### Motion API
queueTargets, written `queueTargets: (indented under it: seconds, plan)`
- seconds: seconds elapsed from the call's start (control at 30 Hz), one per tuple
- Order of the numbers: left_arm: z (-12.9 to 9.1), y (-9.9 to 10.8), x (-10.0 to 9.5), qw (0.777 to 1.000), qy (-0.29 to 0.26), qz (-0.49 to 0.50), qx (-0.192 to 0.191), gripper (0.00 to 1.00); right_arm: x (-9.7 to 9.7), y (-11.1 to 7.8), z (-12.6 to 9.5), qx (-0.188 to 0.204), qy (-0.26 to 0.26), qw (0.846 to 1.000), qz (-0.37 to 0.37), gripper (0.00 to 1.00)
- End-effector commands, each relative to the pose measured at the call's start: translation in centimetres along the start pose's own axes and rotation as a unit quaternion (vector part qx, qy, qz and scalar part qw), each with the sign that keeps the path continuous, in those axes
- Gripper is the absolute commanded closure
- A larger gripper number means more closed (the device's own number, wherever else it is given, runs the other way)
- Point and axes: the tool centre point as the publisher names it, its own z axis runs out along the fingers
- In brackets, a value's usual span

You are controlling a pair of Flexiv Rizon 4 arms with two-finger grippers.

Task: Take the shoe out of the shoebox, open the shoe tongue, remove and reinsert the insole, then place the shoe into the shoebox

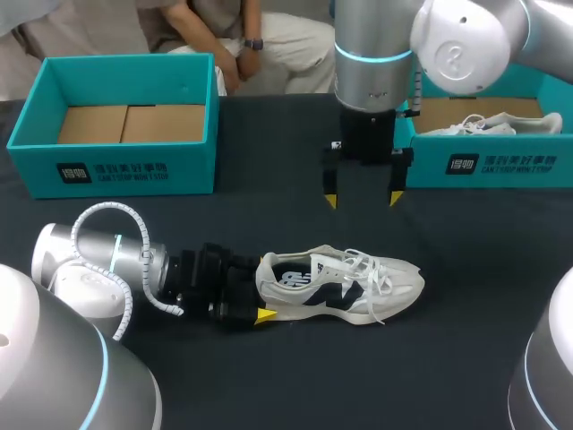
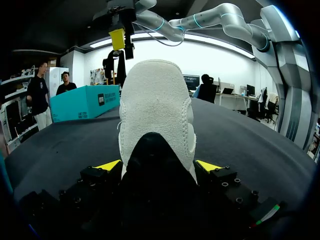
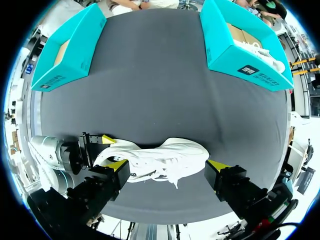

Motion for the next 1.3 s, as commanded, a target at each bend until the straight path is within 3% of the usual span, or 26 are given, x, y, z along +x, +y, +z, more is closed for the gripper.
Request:
queueTargets:
  seconds: [0.03,0.27,0.67,0.8,0.97,1.3]
  plan:
    - [0.4,0.4,0.1,1.0,-0.001,0.0,-0.001,1.0,0.0,0.0,0.0,0.0,0.0,1.0,0.0,0.0]
    - [0.4,0.4,0.1,1.0,-0.001,0.0,-0.001,1.0,0.0,0.0,0.0,0.0,0.0,1.0,0.0,0.0]
    - [0.4,0.4,0.1,1.0,-0.001,0.0,-0.001,1.0,3.2,-5.0,2.1,-0.027,0.009,0.999,-0.022,0.0]
    - [0.4,0.4,0.1,1.0,-0.001,0.0,-0.001,1.0,4.6,-6.5,2.5,-0.028,-0.013,0.999,-0.024,0.0]
    - [0.4,0.4,0.1,1.0,-0.001,0.0,-0.001,1.0,5.8,-7.0,3.4,-0.02,-0.037,0.999,-0.03,0.0]
    - [0.4,0.4,0.1,1.0,-0.001,0.0,-0.001,1.0,7.7,-7.2,4.7,-0.044,-0.077,0.996,-0.033,0.0]
